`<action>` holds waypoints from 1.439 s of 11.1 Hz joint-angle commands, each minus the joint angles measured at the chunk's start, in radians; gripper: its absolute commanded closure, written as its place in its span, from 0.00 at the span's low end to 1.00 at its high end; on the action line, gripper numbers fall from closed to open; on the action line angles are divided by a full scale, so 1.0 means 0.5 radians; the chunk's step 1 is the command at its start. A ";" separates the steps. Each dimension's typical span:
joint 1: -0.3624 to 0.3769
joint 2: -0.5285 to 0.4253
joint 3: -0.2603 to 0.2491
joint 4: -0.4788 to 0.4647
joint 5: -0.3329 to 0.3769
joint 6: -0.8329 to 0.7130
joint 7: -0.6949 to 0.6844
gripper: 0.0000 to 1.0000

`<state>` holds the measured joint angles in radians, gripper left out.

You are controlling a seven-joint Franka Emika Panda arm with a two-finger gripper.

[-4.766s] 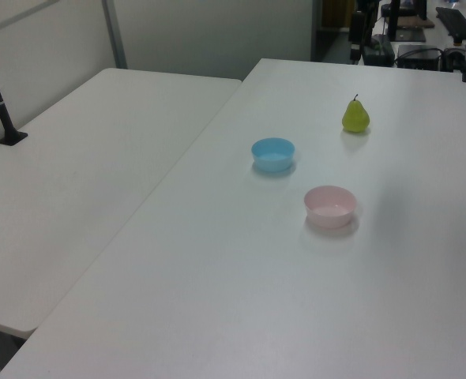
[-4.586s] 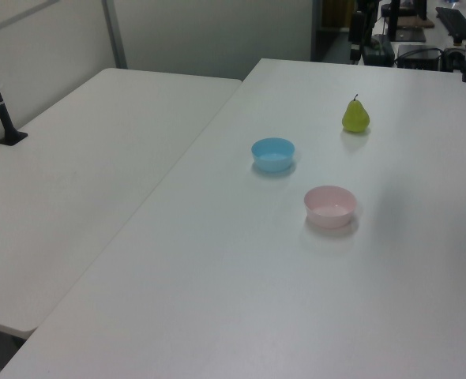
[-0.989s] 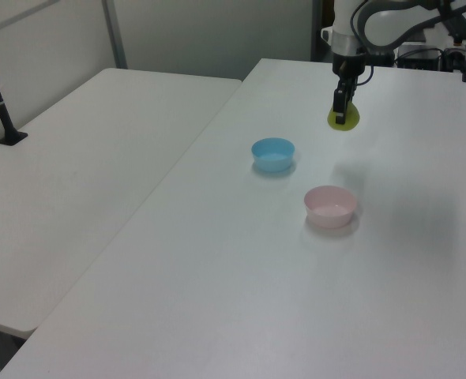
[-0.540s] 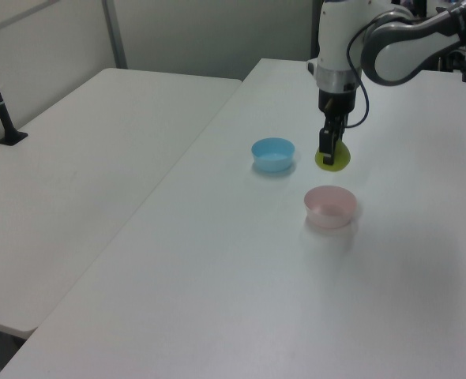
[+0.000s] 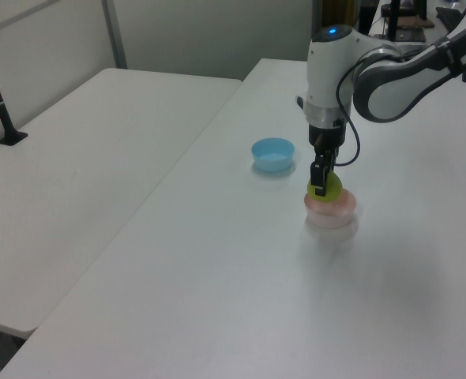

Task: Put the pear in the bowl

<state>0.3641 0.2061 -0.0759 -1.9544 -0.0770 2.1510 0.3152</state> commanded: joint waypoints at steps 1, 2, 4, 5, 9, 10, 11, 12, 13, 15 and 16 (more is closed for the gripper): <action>0.039 -0.010 -0.029 -0.061 -0.024 0.064 0.045 0.50; 0.039 0.002 -0.029 -0.070 -0.024 0.064 0.045 0.32; 0.042 0.002 -0.029 -0.070 -0.024 0.049 0.042 0.14; 0.042 -0.013 -0.029 -0.061 -0.024 0.033 0.042 0.09; 0.008 -0.166 -0.032 0.086 -0.024 -0.257 -0.035 0.00; -0.001 -0.209 -0.054 0.165 -0.021 -0.377 -0.108 0.00; -0.053 -0.240 -0.057 0.260 -0.006 -0.518 -0.203 0.00; -0.123 -0.268 -0.057 0.349 0.010 -0.644 -0.307 0.00; -0.178 -0.302 -0.060 0.432 0.013 -0.754 -0.393 0.00; -0.319 -0.375 -0.060 0.567 0.086 -0.939 -0.577 0.00; -0.390 -0.421 -0.060 0.626 0.117 -1.028 -0.657 0.00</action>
<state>0.2321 0.0389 -0.1057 -1.7064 -0.0639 1.7372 0.0852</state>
